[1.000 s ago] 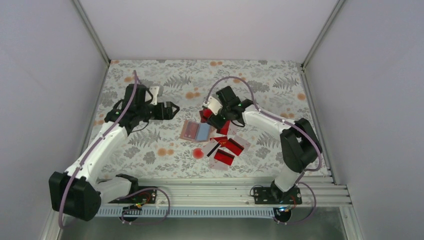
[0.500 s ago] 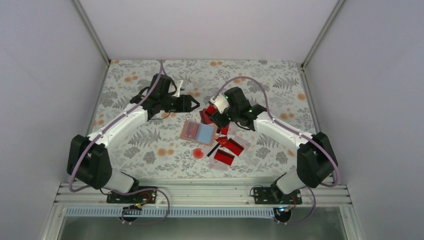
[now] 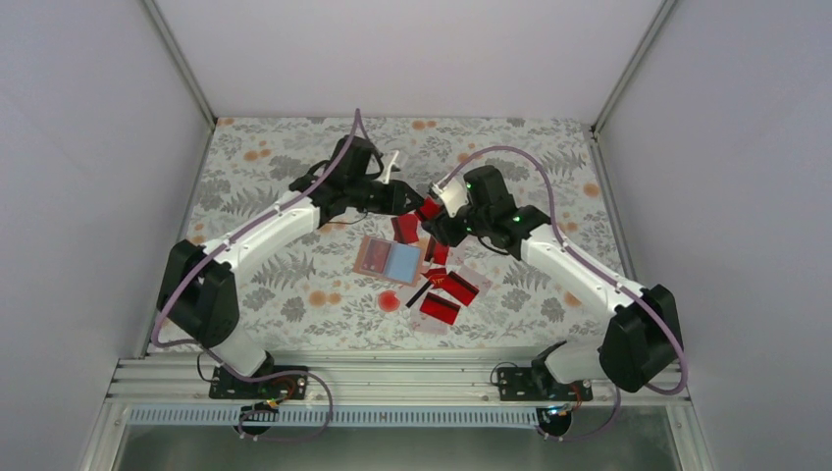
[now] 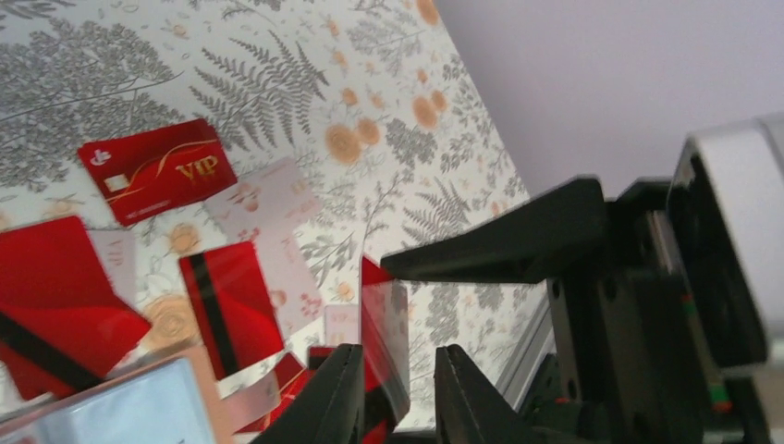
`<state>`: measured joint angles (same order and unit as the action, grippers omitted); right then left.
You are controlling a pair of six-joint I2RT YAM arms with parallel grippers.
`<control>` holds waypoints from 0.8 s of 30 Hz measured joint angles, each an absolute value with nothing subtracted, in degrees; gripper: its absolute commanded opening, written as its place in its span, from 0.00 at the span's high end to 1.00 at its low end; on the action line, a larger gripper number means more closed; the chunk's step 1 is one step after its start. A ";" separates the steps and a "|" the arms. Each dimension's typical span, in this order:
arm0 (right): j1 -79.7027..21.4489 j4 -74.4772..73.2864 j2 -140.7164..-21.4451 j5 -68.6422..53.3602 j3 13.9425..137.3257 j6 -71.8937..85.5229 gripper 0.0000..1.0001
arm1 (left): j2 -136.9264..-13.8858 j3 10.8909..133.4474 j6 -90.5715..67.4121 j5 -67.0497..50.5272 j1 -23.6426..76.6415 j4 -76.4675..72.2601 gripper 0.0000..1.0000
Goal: Put the credit cards into the card holder
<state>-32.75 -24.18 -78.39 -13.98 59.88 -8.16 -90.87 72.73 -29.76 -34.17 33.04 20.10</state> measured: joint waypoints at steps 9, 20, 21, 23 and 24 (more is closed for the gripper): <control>-32.14 -26.85 -77.34 -13.72 59.90 -8.40 0.51 | -94.26 77.36 -29.58 -32.10 35.51 21.15 0.80; -31.55 -29.34 -77.28 -13.26 59.96 -8.88 0.51 | -96.71 79.42 -29.19 -29.21 37.47 24.14 0.75; -31.53 -29.50 -77.28 -13.15 59.96 -8.99 0.51 | -96.97 79.81 -29.17 -28.97 37.71 24.43 0.73; -31.42 -29.76 -77.28 -12.97 59.99 -9.15 0.51 | -97.27 80.53 -29.08 -28.51 38.06 24.91 0.64; -31.40 -29.80 -77.28 -12.99 59.99 -9.26 0.51 | -97.30 80.73 -29.19 -28.29 38.26 25.08 0.59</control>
